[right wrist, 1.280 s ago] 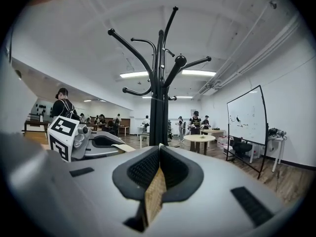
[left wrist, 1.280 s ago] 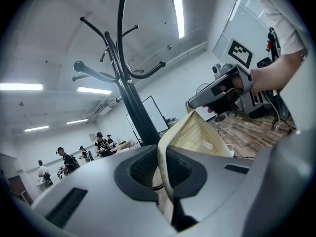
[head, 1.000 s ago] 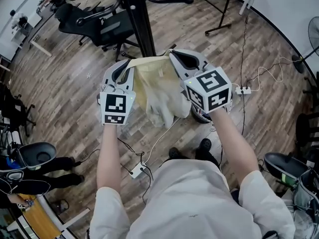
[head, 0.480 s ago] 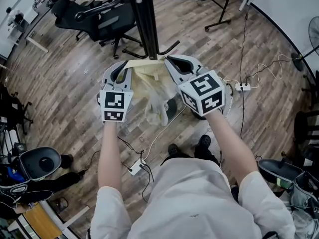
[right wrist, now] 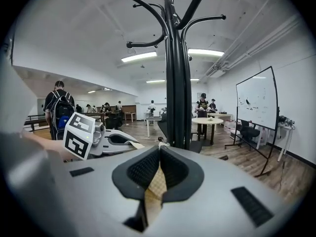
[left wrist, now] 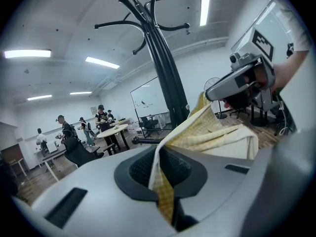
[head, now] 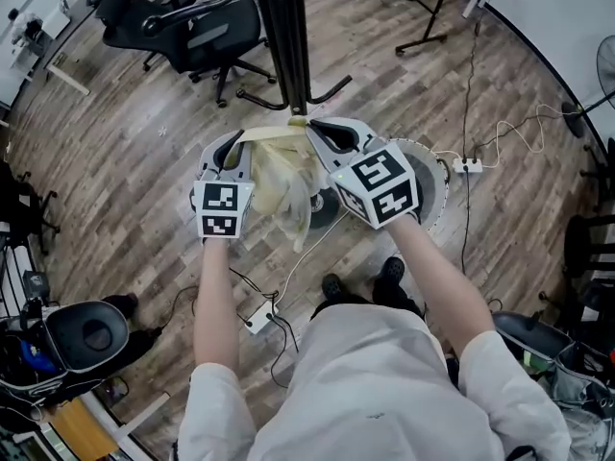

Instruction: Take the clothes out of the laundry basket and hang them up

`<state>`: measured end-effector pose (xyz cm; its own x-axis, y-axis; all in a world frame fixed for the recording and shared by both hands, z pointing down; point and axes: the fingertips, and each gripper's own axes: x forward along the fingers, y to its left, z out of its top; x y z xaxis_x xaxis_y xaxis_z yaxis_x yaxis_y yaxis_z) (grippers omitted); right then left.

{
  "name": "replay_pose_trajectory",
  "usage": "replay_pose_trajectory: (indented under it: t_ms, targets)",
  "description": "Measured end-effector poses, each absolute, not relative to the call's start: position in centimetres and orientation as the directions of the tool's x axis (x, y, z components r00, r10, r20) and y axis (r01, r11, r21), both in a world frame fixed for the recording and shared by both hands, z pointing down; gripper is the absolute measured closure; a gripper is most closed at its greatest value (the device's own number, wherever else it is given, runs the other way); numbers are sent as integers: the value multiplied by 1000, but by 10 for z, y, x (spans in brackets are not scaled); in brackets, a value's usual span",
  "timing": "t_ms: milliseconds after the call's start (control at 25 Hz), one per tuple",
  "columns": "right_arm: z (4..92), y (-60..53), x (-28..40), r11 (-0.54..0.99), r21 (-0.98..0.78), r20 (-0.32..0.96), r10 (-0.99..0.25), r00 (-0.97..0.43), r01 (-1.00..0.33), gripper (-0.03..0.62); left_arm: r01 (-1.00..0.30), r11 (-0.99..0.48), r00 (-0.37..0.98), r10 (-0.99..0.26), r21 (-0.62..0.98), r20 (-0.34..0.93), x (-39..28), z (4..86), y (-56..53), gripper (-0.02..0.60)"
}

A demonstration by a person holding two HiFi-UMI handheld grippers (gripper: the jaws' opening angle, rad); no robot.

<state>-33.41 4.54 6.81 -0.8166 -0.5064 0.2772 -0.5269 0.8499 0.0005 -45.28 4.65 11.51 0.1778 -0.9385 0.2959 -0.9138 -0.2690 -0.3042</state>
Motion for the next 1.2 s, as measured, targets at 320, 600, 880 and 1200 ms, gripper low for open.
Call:
replay_pose_trajectory:
  t_ms: [320,600,880,1200]
  targets:
    - [97,48,-336,846,-13,323,-500,-803,-533,576,-930,-275,182,-920,-243,346,-449,157,58,551]
    - [107,45,-335,841,-17,344,-503,-793,-541,576,-948,-286,221,-909,-142,353,-437,179,62,551]
    - [116,44,-336,838,-12,361,-506,-784,-546,572,-947,-311,265,-896,-79,356,-424,197,64,551]
    - [116,47,-334,837,-5,367,-508,-779,-548,540,-943,-331,301,-886,-28,352,-404,208,70,551]
